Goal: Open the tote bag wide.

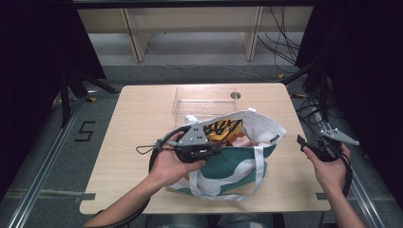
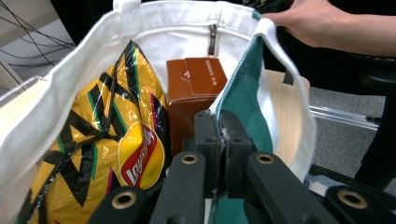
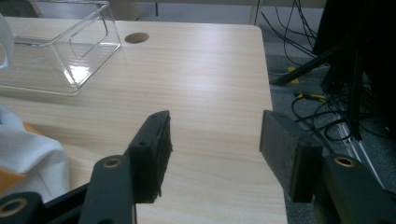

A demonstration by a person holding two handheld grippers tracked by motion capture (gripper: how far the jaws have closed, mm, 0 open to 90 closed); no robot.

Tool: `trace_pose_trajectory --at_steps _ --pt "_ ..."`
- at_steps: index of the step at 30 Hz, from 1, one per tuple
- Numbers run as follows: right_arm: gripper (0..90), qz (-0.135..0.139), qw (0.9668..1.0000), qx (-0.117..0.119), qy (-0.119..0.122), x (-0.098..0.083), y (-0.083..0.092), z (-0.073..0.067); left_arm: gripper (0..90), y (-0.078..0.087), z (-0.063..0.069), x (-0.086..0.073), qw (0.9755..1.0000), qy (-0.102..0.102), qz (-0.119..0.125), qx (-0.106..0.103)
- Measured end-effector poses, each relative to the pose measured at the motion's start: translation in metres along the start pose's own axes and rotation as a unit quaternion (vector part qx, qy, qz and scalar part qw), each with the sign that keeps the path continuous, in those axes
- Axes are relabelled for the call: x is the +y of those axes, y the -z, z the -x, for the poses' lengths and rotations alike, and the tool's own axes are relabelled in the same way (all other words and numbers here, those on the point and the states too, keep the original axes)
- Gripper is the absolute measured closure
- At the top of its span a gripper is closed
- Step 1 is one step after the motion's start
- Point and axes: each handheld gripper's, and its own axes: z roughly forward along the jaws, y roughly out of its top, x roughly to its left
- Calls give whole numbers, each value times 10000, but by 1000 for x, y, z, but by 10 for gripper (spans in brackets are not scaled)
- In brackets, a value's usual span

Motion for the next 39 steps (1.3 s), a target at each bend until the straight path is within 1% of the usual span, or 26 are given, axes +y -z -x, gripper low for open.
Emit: trace_pose_trajectory --at_steps 2,5,6,7,8,9,10,11,12,13,14,16,18,20,23,26,27,30,31,32,33,34,35,36,38,39 --pt "438 -3 10000 0 -16 0 0 0 875 1 3 2 10000 -53 -1 -37" --pt "437 -18 10000 -1 -5 0 0 0 874 1 12 1 9994 -167 -134 -284" --pt "437 -23 10000 -6 -16 0 0 0 875 1 12 1 9994 -167 -134 -284" --pt "437 -33 10000 -6 -20 0 0 0 874 2 13 0 9990 -170 -221 -353" --pt "437 -33 10000 -6 -20 0 0 0 874 1 15 -1 9989 -146 -222 -378" --pt "437 -36 10000 -27 3 0 0 1 875 0 16 -3 9986 -196 -263 -415" --pt "436 -35 10000 -16 1 0 0 0 874 0 17 -5 9985 -120 -293 -447" --pt "436 -37 10000 -12 3 0 -1 0 874 -1 17 -6 9982 -178 -321 -484" --pt "435 -35 10000 -9 0 0 -1 0 873 -2 19 -9 9980 -99 -371 -492" --pt "435 -25 10000 4 -27 0 -1 0 873 -3 19 -10 9976 -159 -404 -540" --pt "434 -26 10000 8 -36 0 -1 0 873 -4 21 -13 9975 -80 -439 -547" --pt "434 22 10000 40 32 -1 -2 1 873 -5 22 -14 9972 -129 -485 -559" --pt "434 8 9999 -8 107 -1 -2 2 872 -9 25 -20 9963 -146 -599 -593" --pt "433 -19 10000 8 18 -1 -2 1 872 -16 30 -28 9952 -154 -719 -642" --pt "433 -30 10000 47 -30 -1 -1 1 871 -20 32 -34 9949 -191 -788 -599" --pt "433 -53 10000 15 -34 -1 -1 0 871 -26 31 -41 9954 -271 -831 -399" --pt "433 -21 10000 61 -74 -1 -1 0 871 -29 31 -44 9956 -215 -816 -406" --pt "432 -32 10000 19 -54 0 -1 0 871 -34 29 -51 9955 -162 -866 -353" --pt "432 -111 9999 15 -91 -1 0 0 871 -35 28 -54 9955 -129 -882 -313" --pt "432 -74 10000 2 -27 -1 -1 1 872 -36 26 -56 9954 -122 -914 -269" --pt "432 -74 10000 2 -27 -1 -1 1 872 -37 24 -58 9943 -215 -1015 -225" --pt "432 -74 10000 4 -29 -1 -1 1 872 -39 24 -60 9950 -110 -967 -202" --pt "432 -68 10000 1 -34 -1 -1 1 872 -40 23 -63 9942 -119 -1051 -213" --pt "431 -65 10000 2 -30 -1 -1 1 872 -44 22 -69 9929 -187 -1163 -149" --pt "432 -91 9999 11 -68 -1 -1 0 872 -47 21 -72 9927 -164 -1186 -128" --pt "432 -104 9999 14 -89 -1 0 0 872 -48 20 -75 9916 -198 -1274 -130"
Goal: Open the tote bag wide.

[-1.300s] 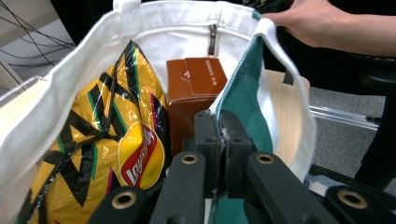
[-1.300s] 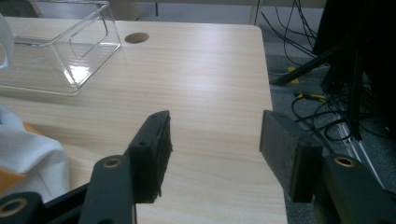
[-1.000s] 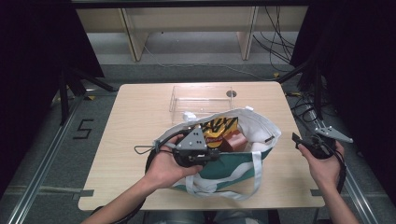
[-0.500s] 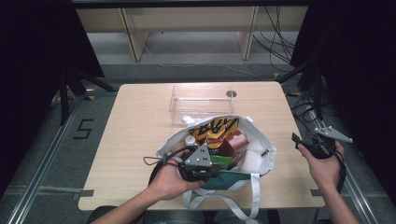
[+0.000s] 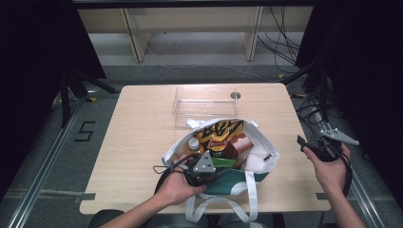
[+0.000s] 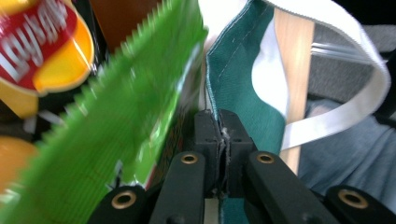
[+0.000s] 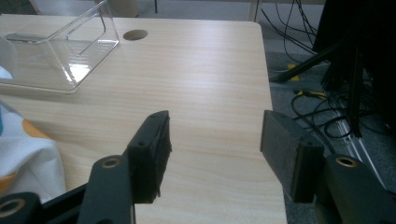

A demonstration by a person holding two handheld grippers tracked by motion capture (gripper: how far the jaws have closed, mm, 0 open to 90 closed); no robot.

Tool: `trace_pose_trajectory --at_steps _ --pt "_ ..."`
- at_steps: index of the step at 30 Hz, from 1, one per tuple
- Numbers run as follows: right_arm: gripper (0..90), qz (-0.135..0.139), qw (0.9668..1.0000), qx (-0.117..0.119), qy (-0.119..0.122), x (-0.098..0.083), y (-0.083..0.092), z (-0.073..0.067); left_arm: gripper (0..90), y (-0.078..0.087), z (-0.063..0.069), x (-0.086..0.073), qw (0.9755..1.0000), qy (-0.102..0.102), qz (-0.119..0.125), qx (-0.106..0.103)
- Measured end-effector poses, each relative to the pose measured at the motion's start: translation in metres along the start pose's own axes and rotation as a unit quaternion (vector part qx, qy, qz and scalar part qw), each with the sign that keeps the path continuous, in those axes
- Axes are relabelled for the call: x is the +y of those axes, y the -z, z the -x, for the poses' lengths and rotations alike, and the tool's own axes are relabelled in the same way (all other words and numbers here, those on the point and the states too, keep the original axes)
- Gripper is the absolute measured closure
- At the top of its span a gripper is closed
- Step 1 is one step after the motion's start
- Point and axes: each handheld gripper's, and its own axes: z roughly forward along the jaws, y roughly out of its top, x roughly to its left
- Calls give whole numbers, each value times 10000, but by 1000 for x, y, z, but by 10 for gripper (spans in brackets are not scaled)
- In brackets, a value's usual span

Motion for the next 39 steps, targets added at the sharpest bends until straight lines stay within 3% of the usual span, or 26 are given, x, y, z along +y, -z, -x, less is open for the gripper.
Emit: trace_pose_trajectory --at_steps 7,11,13,16,23,24,25,26,28,30,31,33,34,38,39 --pt "431 21 10000 -3 39 0 0 1 872 -14 -2 -10 9994 -91 -274 166" --pt "431 65 9999 1 141 0 -2 2 872 -18 -2 -12 9992 -143 -320 212" --pt "432 46 10000 41 32 0 -1 0 871 -19 -2 -13 9991 -90 -352 198" --pt "432 56 9999 -13 133 -1 -2 2 871 -20 -2 -14 9991 -67 -353 208" --pt "432 59 10000 37 28 0 0 0 852 -20 -3 -14 9992 -57 -354 178" --pt "432 57 10000 13 66 1 0 0 838 -19 -2 -14 9993 -9 -356 122" --pt "432 182 9993 67 334 2 -1 4 819 -19 -2 -14 9993 -9 -356 122" --pt "433 147 9998 79 106 3 1 0 798 -17 -2 -13 9992 -70 -381 98" --pt "436 206 9996 202 57 7 4 -3 734 -12 -1 -11 9994 -54 -328 55" --pt "442 287 9990 281 176 12 8 -5 652 -3 0 -8 9996 -44 -267 5" --pt "446 379 9983 345 294 15 9 -6 616 7 3 -6 9998 168 103 -45" --pt "450 396 9981 391 250 17 12 -9 588 14 2 -5 9998 96 155 -70" --pt "454 397 9980 439 238 20 14 -12 559 19 3 -5 9993 200 321 -46" --pt "499 523 9954 733 318 27 20 -24 524 48 2 -2 9964 272 792 115" --pt "535 485 9945 831 404 31 24 -30 523 64 -2 -1 9951 200 938 234"
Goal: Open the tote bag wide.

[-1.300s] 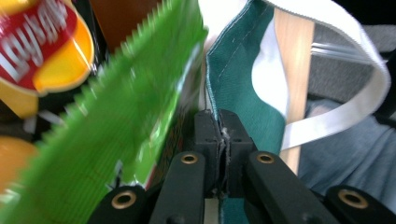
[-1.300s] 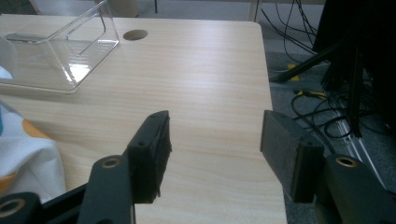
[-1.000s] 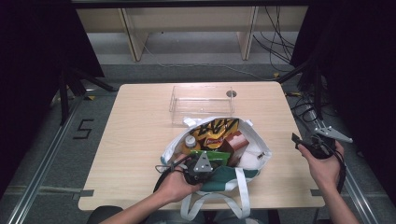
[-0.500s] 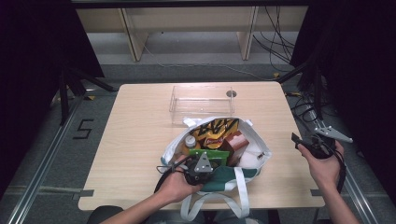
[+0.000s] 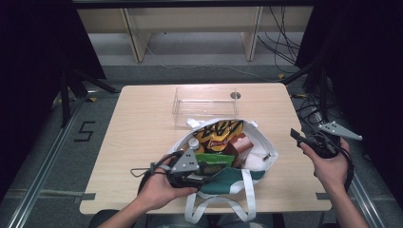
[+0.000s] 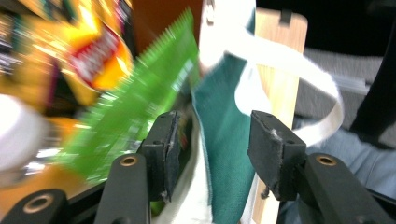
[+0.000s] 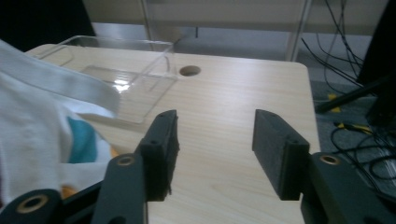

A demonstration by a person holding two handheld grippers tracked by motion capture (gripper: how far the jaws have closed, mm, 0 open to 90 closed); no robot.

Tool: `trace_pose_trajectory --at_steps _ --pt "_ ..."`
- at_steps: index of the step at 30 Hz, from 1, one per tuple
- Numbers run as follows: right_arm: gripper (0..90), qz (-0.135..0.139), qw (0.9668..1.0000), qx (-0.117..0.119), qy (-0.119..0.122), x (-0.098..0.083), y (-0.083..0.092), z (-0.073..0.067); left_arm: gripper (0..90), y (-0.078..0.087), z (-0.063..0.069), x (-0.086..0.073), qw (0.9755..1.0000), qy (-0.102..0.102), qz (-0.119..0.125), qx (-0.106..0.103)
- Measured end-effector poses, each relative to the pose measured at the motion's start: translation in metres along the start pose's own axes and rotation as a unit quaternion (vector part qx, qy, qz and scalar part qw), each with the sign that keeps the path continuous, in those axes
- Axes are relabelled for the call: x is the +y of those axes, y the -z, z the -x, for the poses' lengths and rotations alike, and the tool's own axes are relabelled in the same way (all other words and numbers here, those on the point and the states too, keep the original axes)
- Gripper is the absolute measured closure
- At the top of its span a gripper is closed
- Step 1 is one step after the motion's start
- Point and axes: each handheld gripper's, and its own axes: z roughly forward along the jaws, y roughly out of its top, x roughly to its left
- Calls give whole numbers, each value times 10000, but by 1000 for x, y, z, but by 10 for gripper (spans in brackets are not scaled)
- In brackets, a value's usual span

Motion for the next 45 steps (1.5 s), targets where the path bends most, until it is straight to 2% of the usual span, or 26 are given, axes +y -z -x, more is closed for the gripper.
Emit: trace_pose_trajectory --at_steps 1,2,3,5,6,7,10,11,12,13,15,17,19,24,26,28,29,30,31,34,35,36,39,42,43,45 --pt "535 0 10000 0 0 0 0 0 525 0 0 0 10000 0 0 0" --pt "549 163 9997 47 159 2 -1 -2 525 10 -3 2 9998 94 122 114" --pt "574 106 9998 142 51 4 1 -9 531 15 -5 4 9996 70 206 183" --pt "607 81 9990 329 292 9 2 -14 537 29 -13 7 9979 122 433 464" --pt "638 22 9984 496 272 13 4 -25 545 41 -23 10 9943 201 671 798" --pt "645 37 9977 553 403 15 4 -28 544 41 -23 10 9943 201 671 798" --pt "652 87 9960 731 499 18 4 -37 542 52 -38 10 9887 263 788 1250" --pt "652 37 9948 884 503 20 4 -42 541 53 -43 9 9877 298 793 1313" --pt "652 84 9939 901 636 22 3 -45 541 54 -47 9 9872 341 783 1344" --pt "653 40 9936 987 548 23 4 -51 541 53 -51 8 9873 376 764 1344" --pt "653 13 9910 1162 663 26 2 -58 544 51 -57 7 9878 472 782 1259" --pt "660 99 9875 1305 881 30 -3 -65 569 45 -64 3 9888 506 640 1251" --pt "665 81 9867 1337 918 30 -4 -67 573 43 -65 2 9893 539 601 1215" --pt "702 -70 9834 1491 1030 32 -12 -76 612 36 -70 1 9922 704 590 838" --pt "737 -177 9831 1496 1043 32 -16 -79 652 34 -73 1 9934 627 459 849" --pt "767 -270 9806 1584 1121 33 -22 -78 677 31 -76 2 9944 557 316 843" --pt "834 -379 9790 1614 1184 32 -25 -78 710 29 -77 2 9947 511 305 837" --pt "834 -379 9790 1614 1184 32 -25 -78 710 29 -77 2 9948 481 235 866" --pt "866 -420 9808 1574 1072 32 -26 -80 738 28 -78 3 9947 470 223 886" --pt "898 -552 9793 1598 1110 34 -27 -80 859 28 -82 5 9941 489 188 949" --pt "899 -428 9809 1559 1079 35 -29 -82 869 28 -84 5 9933 542 192 998" --pt "899 -481 9799 1595 1096 37 -28 -81 875 28 -85 5 9926 592 240 1033" --pt "900 -455 9804 1552 1124 41 -28 -82 880 29 -90 5 9898 717 345 1183" --pt "900 -341 9821 1483 1111 45 -31 -83 881 28 -94 4 9869 806 444 1325" --pt "900 -252 9832 1455 1071 44 -33 -84 881 28 -95 3 9868 794 452 1334" --pt "900 -290 9836 1447 1036 45 -34 -84 881 25 -97 1 9853 886 471 1386"
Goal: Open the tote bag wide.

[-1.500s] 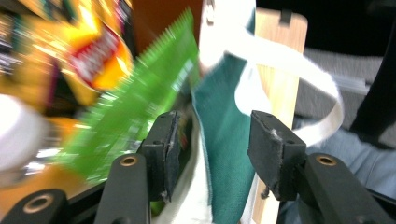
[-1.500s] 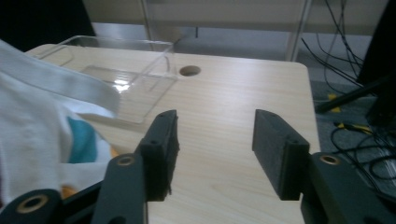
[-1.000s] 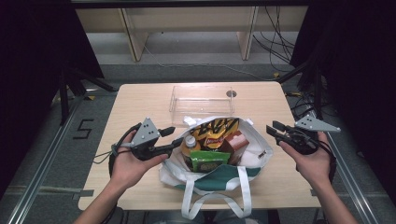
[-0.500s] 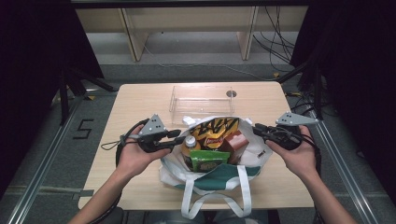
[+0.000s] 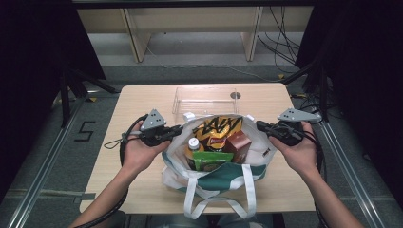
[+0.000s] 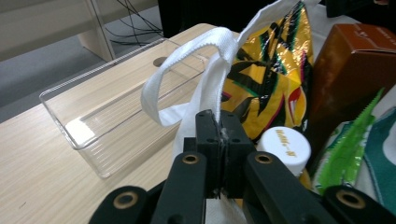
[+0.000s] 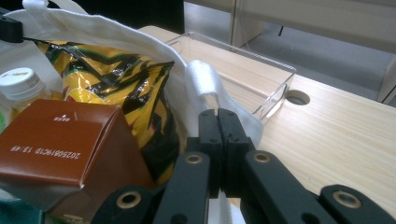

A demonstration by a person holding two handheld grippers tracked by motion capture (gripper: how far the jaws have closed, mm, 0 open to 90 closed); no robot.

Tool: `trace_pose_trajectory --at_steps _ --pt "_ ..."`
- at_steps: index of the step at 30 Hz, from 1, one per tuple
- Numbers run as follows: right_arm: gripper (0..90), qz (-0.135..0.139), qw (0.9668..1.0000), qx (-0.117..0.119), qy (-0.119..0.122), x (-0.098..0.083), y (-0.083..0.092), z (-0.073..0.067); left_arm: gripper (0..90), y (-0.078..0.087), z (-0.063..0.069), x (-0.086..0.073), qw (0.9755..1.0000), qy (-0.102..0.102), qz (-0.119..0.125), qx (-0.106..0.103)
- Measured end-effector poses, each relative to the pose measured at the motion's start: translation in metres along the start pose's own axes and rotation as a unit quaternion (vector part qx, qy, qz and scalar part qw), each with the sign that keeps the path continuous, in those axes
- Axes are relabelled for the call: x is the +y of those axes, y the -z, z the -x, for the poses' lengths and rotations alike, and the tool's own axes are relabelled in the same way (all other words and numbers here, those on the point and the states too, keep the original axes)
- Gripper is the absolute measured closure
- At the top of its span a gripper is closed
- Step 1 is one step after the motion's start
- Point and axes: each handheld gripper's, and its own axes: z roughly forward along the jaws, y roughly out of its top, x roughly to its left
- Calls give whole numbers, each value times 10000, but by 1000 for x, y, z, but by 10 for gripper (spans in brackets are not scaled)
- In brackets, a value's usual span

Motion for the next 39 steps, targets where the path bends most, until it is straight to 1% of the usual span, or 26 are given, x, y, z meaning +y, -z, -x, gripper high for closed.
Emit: trace_pose_trajectory --at_steps 1,3,4,5,7,8,9,10,11,12,13,14,15,16,17,21,23,24,27,28,29,31,34,37,38,39 --pt "900 -55 9999 -5 92 1 -1 2 881 -2 -2 -1 10000 -21 10 33" --pt "900 -26 9999 -80 68 0 -6 1 881 -6 -4 -3 10000 24 2 86" --pt "900 -127 9998 -82 103 1 -9 1 881 -8 -5 -3 9999 -19 -11 150" --pt "900 -82 9999 -148 36 0 -13 0 881 -10 -5 -4 9998 -68 -32 200" --pt "900 -223 9995 -136 161 0 -15 3 882 -15 -6 -6 9994 -141 -112 293" --pt "900 -223 9995 -136 161 0 -15 3 882 -18 -7 -8 9992 -189 -147 319" --pt "900 -163 9996 -177 176 -1 -18 3 882 -19 -8 -9 9984 -323 -273 377" --pt "900 -168 9996 -216 72 -3 -20 2 882 -22 -8 -11 9988 -210 -200 385" --pt "900 -184 9995 -219 138 -3 -21 4 882 -24 -8 -12 9987 -213 -226 393" --pt "900 -274 9994 -209 97 -4 -22 3 882 -25 -10 -14 9983 -296 -298 406" --pt "900 -236 9994 -246 92 -6 -24 3 883 -27 -9 -16 9985 -195 -274 424" --pt "900 -336 9992 -203 74 -6 -25 4 883 -28 -10 -17 9986 -184 -281 410" --pt "900 -328 9992 -202 135 -7 -26 5 883 -28 -11 -18 9982 -269 -359 409" --pt "900 -273 9992 -249 121 -9 -29 5 883 -30 -11 -20 9983 -208 -331 440" --pt "900 -396 9990 -219 48 -10 -30 4 883 -31 -12 -21 9977 -291 -433 444" --pt "900 -485 9985 -260 69 -15 -38 4 883 -39 -14 -30 9969 -276 -565 472" --pt "900 -492 9982 -296 200 -18 -44 6 883 -44 -16 -35 9963 -279 -643 494" --pt "900 -578 9979 -291 96 -20 -45 5 883 -46 -17 -38 9956 -312 -738 484" --pt "900 -647 9973 -329 116 -27 -53 9 883 -53 -20 -43 9959 -238 -732 485" --pt "900 -640 9973 -332 121 -29 -56 10 883 -54 -22 -44 9943 -360 -873 494" --pt "900 -640 9973 -332 121 -29 -56 10 883 -57 -21 -47 9953 -225 -791 515" --pt "900 -765 9965 -324 122 -34 -61 11 883 -61 -24 -51 9934 -341 -954 537" --pt "900 -829 9960 -318 104 -37 -65 12 883 -66 -24 -55 9936 -229 -965 540" --pt "900 -890 9956 -301 61 -42 -70 14 883 -70 -27 -59 9928 -290 -1043 521" --pt "900 -891 9955 -323 6 -43 -72 14 883 -71 -27 -61 9916 -324 -1147 511" --pt "900 -942 9950 -318 36 -45 -73 14 883 -73 -27 -64 9918 -285 -1139 505"
